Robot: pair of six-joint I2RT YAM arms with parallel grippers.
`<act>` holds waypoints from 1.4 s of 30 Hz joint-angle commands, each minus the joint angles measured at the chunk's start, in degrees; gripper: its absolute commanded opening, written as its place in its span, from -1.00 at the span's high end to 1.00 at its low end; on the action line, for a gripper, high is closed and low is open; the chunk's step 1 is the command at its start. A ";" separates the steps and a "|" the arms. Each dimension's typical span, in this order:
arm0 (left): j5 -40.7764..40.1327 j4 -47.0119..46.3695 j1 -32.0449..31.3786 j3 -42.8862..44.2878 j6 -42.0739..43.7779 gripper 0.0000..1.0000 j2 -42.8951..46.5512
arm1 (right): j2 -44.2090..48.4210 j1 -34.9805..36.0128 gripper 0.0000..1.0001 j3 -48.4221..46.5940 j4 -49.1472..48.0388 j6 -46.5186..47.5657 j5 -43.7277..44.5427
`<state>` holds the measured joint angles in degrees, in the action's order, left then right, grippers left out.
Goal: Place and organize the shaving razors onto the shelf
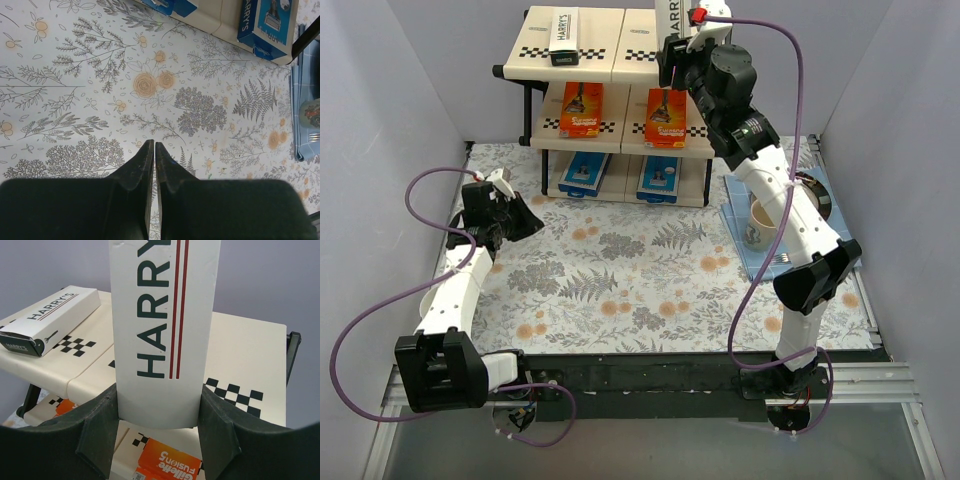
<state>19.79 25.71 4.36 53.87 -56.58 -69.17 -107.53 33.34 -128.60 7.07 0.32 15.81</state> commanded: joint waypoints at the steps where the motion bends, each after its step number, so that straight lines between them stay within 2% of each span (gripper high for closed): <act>1: 0.86 -0.23 0.91 -0.25 0.50 0.89 1.40 | -0.93 -0.82 -0.14 -2.80 -3.91 -2.69 1.32; 11: 1.21 -0.05 1.61 -0.87 0.42 0.89 1.84 | -2.78 -1.35 -0.19 -3.15 -3.91 -2.95 1.15; 14: 1.48 -0.23 1.79 -1.22 0.24 0.89 1.93 | -2.87 -1.26 -0.26 -3.24 -4.17 -3.04 1.24; 15: 1.48 -0.31 1.88 -1.31 0.24 0.89 1.93 | -2.87 -1.26 -0.37 -3.24 -4.34 -3.13 1.32; 21: 1.92 -0.49 2.14 -1.92 -0.02 0.89 2.02 | -2.60 -1.26 -0.44 -3.07 -4.35 -3.31 1.06; 30: 2.88 -0.84 2.23 -1.40 -0.29 0.89 1.67 | -2.08 -1.26 -0.45 -3.24 -4.70 -4.45 -0.17; 33: 6.55 -1.72 2.23 1.84 -1.16 0.89 1.32 | -0.24 -1.35 -0.45 -2.46 -4.52 -4.45 -1.05; 36: 11.74 -3.91 2.32 10.00 -3.36 0.90 -1.65 | 2.58 -1.61 -0.45 -0.18 -4.79 -4.01 -0.87; 38: 18.24 -6.10 1.88 18.08 -4.24 1.00 -3.86 | 4.77 -2.31 -0.44 1.23 -4.96 -4.10 -1.40; 40: 23.77 -7.51 0.83 23.71 -4.51 1.00 -7.98 | 5.83 -3.28 -0.43 2.55 -4.87 -4.62 -2.19; 41: 25.19 -8.57 -1.00 30.18 -4.25 1.00 -9.48 | 6.62 -3.72 -0.43 2.82 -4.70 -4.80 -3.23; 42: 26.08 -9.10 -2.33 33.03 -3.29 1.00 -10.80 | 7.06 -3.98 -0.43 3.00 -4.70 -5.06 -3.42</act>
<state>34.85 22.50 5.65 73.97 -60.12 -76.47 -106.28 31.27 -126.15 5.96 -3.29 13.98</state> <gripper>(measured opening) 0.009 0.719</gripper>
